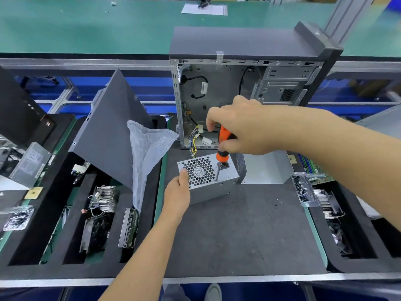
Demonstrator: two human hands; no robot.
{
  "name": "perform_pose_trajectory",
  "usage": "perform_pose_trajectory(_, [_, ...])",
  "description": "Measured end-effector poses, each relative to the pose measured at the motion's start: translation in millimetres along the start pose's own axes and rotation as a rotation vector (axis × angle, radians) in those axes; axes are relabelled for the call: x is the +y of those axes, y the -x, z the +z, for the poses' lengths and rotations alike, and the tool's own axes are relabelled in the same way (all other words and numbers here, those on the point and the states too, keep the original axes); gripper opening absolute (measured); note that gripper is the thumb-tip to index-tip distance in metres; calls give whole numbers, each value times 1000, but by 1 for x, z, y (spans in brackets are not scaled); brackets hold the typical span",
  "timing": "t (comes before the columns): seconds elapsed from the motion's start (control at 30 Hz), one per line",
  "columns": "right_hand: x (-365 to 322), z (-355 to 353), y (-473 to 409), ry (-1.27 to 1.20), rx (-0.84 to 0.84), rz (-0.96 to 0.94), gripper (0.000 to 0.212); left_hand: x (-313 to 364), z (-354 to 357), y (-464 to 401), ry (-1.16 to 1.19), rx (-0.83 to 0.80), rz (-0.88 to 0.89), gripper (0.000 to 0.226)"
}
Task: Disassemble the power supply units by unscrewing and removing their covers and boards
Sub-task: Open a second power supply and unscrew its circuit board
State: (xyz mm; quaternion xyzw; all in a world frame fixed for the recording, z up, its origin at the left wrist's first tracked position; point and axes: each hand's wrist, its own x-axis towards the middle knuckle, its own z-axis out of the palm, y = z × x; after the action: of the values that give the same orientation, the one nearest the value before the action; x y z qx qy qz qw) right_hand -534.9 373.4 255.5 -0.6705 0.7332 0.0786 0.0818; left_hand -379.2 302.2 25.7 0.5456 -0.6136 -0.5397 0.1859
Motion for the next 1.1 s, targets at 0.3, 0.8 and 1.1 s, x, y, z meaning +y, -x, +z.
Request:
perform_pose_trajectory(0.3, [2, -7, 9, 335, -13, 243, 72, -2, -1, -1, 15, -16, 2, 53])
perform_pose_trajectory(0.8, [-3, -9, 7, -47, -124, 195, 78, -1, -1, -1, 6, -22, 5, 51])
perform_pose_trajectory(1.1, [-6, 1, -1, 166, 105, 42, 35, -2, -1, -2, -4, -20, 14, 51])
